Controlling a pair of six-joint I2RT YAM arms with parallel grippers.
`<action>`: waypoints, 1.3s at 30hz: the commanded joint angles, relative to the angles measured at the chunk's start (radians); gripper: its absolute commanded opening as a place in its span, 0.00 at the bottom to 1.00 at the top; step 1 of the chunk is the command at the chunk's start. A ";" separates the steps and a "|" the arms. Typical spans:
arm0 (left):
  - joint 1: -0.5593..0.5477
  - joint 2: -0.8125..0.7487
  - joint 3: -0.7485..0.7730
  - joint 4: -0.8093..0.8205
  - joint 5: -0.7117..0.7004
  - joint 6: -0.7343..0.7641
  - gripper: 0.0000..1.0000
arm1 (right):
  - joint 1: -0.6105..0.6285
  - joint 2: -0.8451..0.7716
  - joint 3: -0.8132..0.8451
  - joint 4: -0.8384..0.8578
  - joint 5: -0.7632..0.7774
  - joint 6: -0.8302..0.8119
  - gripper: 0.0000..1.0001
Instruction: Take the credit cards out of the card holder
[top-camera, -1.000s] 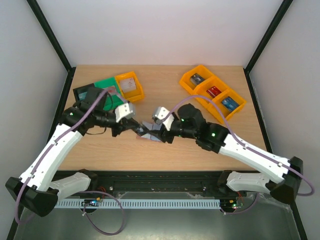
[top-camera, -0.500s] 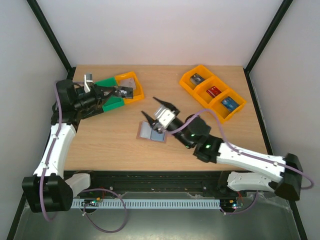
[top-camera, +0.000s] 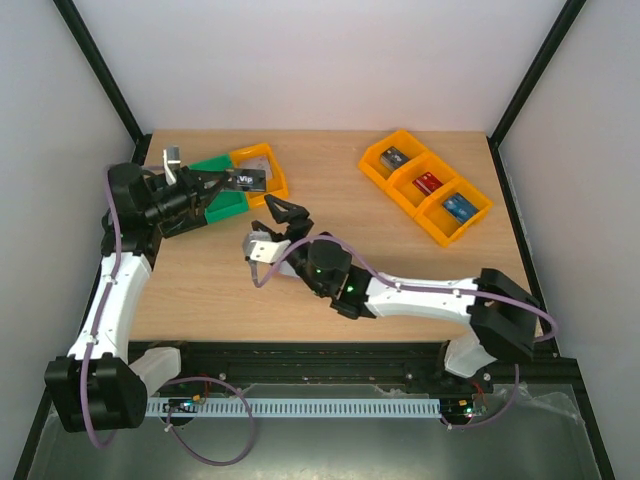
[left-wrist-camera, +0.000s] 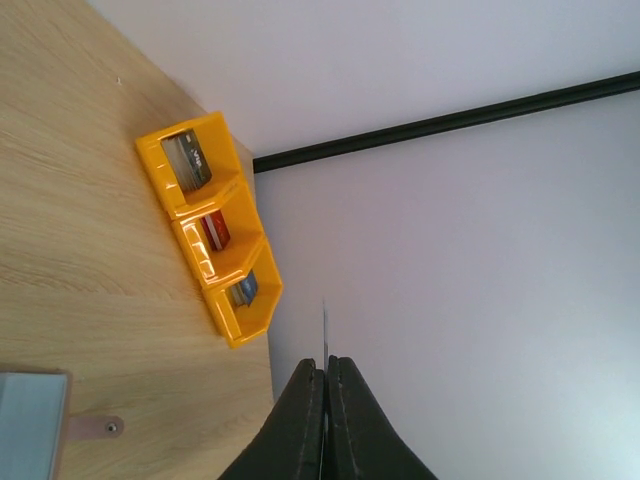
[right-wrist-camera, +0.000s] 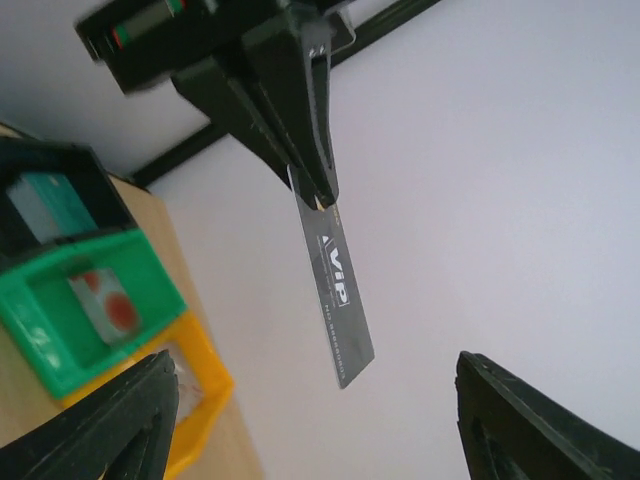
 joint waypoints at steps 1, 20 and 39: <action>0.008 -0.031 -0.010 0.021 0.041 -0.077 0.02 | 0.003 0.095 0.065 0.170 0.148 -0.245 0.73; 0.003 -0.023 -0.040 0.053 0.041 -0.086 0.02 | 0.006 0.397 0.212 0.564 0.317 -0.668 0.60; -0.009 -0.021 -0.045 0.061 0.040 -0.083 0.02 | 0.012 0.435 0.344 0.394 0.340 -0.600 0.27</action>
